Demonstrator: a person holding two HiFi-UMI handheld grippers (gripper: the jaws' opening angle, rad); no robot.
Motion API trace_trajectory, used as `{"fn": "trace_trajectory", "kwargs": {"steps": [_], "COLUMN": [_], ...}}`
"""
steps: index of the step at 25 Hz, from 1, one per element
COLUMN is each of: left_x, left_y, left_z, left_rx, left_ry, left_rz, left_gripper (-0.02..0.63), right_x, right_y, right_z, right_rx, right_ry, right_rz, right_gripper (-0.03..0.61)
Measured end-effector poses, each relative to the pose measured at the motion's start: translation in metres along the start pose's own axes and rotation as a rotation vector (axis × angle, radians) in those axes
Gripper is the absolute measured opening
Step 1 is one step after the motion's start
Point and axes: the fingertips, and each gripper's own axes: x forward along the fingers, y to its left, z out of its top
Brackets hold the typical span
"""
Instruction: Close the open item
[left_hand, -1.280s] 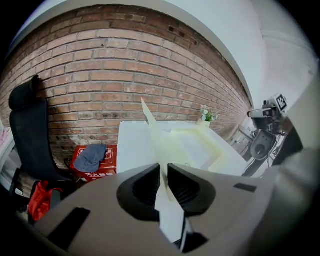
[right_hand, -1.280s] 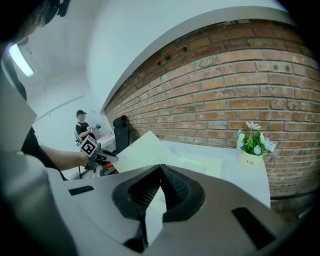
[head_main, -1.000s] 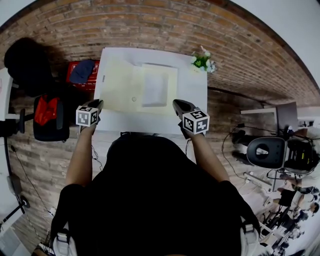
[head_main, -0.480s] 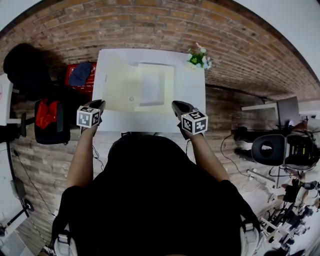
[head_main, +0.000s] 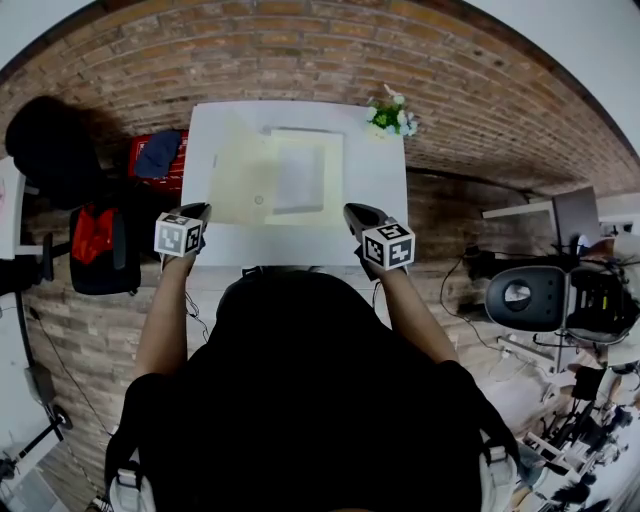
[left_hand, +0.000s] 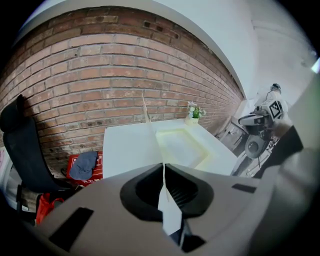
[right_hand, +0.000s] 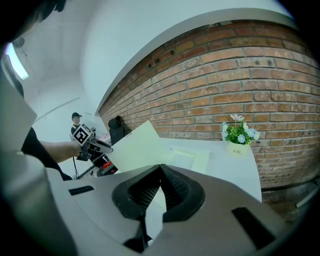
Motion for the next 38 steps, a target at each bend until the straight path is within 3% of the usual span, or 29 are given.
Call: {"fn": "trace_trajectory", "kwargs": {"steps": [12,38], "left_x": [0.011,0.048], "left_y": [-0.041,-0.123], "left_z": [0.017,0.04], "left_rx": [0.067,0.035], "left_ry": [0.023,0.046], "left_rz": [-0.058,-0.297], "left_gripper": [0.015,0.017], "right_x": [-0.003,-0.018], "right_y": [-0.012,-0.035], "right_z": [-0.016,-0.033], "right_rx": [0.023,0.073], "right_ry": [0.014,0.019], "right_rz": [-0.016,-0.064], "right_gripper": [0.023,0.023]}}
